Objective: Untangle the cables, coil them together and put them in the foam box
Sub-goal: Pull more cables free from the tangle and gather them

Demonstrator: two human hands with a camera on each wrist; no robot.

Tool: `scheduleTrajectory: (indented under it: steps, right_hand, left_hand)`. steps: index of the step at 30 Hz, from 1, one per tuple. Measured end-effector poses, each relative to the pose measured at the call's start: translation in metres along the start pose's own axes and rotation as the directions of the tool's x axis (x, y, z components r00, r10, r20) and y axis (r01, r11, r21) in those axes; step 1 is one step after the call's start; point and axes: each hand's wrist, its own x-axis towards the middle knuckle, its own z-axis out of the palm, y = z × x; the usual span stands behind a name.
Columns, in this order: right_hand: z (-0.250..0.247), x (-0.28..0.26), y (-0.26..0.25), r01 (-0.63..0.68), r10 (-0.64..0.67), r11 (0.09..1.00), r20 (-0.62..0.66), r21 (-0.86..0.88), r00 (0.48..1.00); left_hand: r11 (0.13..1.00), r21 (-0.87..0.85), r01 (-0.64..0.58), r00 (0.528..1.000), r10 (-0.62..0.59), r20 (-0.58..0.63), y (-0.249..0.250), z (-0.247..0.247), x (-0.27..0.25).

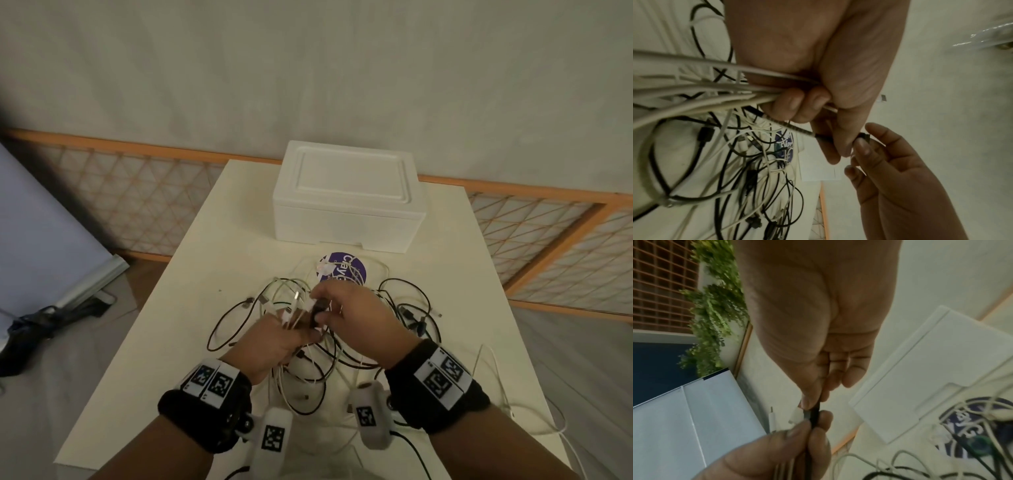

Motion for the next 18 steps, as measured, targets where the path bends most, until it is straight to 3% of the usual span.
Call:
scheduleTrajectory:
  steps: [5,8,11,14,18]
  right_hand:
    - [-0.004,0.002,-0.006,0.063,0.008,0.956,-0.24,0.286,0.971]
    - [0.002,0.004,0.0,0.061,0.047,0.934,-0.289,0.351,0.956]
    - [0.016,0.0,0.002,0.03,-0.001,0.929,-0.079,0.369,0.997]
    - [0.036,-0.005,0.0,0.049,-0.105,0.956,0.178,0.29,0.979]
    - [0.039,-0.004,-0.008,0.122,-0.163,0.979,0.267,0.164,0.95]
  left_hand:
    - [0.959,0.265,-0.103,0.994,0.087,0.07,0.014,0.002,-0.003]
    - [0.976,0.152,-0.157,0.987,0.157,0.008,0.018,0.003,-0.003]
    - [0.982,-0.045,-0.182,0.983,0.18,-0.046,0.025,0.002,-0.006]
    - [0.965,-0.069,-0.252,0.967,0.248,-0.058,0.034,0.003,-0.01]
    - [0.943,-0.127,-0.307,0.95,0.295,-0.102,0.041,-0.003,-0.013]
